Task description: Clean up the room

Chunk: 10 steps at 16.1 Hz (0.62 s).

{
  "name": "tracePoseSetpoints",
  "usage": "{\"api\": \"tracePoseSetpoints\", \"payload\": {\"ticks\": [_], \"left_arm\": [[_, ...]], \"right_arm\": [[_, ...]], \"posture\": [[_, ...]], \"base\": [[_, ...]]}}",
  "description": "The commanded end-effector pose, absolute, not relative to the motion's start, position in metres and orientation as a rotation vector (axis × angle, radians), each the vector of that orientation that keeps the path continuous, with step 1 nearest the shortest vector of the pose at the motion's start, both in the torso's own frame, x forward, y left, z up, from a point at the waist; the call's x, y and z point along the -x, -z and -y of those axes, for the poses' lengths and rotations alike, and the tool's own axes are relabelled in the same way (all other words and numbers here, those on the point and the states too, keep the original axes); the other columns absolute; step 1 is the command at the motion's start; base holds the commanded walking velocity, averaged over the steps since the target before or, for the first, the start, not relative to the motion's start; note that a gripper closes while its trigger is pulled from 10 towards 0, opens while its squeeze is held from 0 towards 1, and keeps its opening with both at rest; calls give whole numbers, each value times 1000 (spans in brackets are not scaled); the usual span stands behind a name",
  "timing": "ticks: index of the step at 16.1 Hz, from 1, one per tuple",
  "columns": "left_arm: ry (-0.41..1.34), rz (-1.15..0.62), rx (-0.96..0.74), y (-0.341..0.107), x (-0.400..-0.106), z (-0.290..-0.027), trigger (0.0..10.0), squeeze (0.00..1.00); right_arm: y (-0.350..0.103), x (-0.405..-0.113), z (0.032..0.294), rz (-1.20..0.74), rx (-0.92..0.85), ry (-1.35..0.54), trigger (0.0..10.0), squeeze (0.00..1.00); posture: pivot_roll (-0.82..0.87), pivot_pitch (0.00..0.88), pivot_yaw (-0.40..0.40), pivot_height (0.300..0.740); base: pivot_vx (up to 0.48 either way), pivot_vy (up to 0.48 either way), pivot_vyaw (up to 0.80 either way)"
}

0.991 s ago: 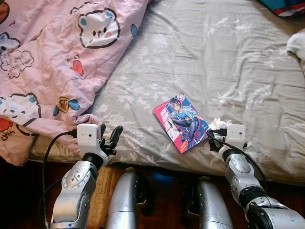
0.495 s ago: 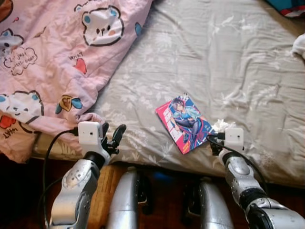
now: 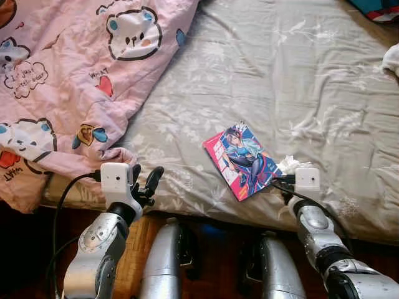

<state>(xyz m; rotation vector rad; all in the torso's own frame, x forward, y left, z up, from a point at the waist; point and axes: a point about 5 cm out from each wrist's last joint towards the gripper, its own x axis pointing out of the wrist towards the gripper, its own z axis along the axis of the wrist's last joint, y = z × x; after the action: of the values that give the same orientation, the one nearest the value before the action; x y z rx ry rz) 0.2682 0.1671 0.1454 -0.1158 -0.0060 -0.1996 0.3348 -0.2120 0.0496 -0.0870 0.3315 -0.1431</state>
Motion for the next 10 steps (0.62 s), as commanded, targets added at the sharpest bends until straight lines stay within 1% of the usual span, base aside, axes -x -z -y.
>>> {"api": "tracePoseSetpoints", "payload": {"ticks": [1, 10], "left_arm": [[189, -26, 114, -140, -263, -171, 10000, 0], [175, -36, 105, -138, -263, -175, 10000, 0]], "right_arm": [[-32, -321, 215, -406, 81, 159, 0, 0], [-32, -321, 216, -400, 74, 160, 0, 0]], "posture": [[170, 545, 86, 646], [162, 552, 83, 646]], "base": [[0, 0, 0], [0, 0, 0]]}}
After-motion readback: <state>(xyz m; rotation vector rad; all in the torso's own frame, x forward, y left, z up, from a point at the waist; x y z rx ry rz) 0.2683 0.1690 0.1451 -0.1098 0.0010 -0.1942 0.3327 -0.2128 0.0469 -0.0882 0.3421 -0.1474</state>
